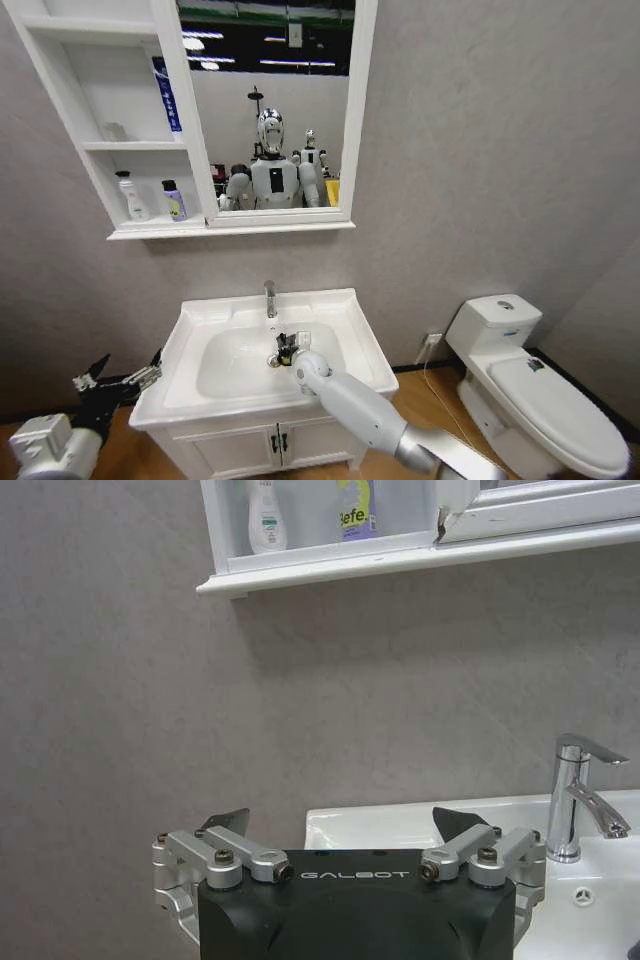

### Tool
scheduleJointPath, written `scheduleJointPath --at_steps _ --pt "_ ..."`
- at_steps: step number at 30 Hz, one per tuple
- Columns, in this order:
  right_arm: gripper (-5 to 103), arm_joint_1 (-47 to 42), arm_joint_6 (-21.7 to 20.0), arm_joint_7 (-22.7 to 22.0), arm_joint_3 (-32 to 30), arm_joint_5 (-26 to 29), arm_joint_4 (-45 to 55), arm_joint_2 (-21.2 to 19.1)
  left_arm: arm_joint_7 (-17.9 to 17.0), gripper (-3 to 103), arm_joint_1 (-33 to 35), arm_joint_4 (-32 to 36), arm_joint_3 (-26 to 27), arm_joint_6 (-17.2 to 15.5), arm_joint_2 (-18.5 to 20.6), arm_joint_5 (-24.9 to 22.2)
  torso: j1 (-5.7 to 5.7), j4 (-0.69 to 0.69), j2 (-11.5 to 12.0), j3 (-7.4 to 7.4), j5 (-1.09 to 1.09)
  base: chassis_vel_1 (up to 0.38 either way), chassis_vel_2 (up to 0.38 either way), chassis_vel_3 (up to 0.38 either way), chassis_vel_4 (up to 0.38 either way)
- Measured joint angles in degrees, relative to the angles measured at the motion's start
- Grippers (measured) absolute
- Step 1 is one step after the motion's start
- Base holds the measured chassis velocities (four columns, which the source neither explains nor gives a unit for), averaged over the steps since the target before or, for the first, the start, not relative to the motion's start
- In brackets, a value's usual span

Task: Move facial cleanser and shampoo from washbasin to cabinet, then wipe washbasin with towel.

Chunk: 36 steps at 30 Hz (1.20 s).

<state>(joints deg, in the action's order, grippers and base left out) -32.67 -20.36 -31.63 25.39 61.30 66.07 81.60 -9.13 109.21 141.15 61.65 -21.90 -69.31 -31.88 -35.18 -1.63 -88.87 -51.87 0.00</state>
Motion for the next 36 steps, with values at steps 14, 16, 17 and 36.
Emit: scheduleJointPath --at_steps 14,16,17,36 --pt "3 5.64 0.2 8.86 1.06 -0.55 -19.19 9.37 0.0 100 0.0 0.0 0.0 0.0 0.0 0.0 -0.02 0.0 0.01 0.0 -0.01 0.0 0.0 0.0 0.0" --pt "3 6.03 0.22 9.18 1.27 -0.47 -20.06 10.05 0.0 100 0.0 0.0 0.0 0.0 0.0 0.0 -0.02 0.01 0.01 0.0 -0.01 0.0 0.0 0.0 0.0" --pt "3 6.62 0.26 9.61 1.62 -0.22 -21.41 10.62 0.0 100 0.0 0.0 0.0 0.0 0.0 0.0 -0.01 0.02 0.01 0.0 0.01 0.0 0.0 0.0 0.0" --pt "3 5.01 1.81 14.63 5.5 -2.92 -21.57 10.59 0.0 100 0.0 0.0 0.0 0.0 0.0 0.0 -0.02 -0.03 0.01 -0.01 -0.01 0.0 0.0 0.0 0.0"
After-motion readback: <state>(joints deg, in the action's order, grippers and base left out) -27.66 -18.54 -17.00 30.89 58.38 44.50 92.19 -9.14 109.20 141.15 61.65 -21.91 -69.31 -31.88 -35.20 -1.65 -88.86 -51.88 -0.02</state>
